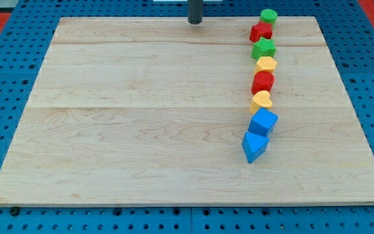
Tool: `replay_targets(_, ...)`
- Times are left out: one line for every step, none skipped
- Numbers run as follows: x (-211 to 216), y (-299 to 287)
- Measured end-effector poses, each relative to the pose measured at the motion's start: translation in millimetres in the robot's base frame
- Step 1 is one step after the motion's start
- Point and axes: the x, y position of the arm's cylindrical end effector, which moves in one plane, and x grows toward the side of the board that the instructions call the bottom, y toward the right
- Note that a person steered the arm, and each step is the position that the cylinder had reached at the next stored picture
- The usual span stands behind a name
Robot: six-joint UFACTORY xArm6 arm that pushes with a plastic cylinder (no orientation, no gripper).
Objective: Push the blue triangle to the right of the board
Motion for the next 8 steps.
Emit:
replay_targets(0,-53)
replay_targets(-1,-111)
replay_targets(18,-156)
replay_targets(84,-198)
replay_targets(135,-134)
replay_targets(194,-95)
replay_targets(257,-79)
replay_targets(286,-26)
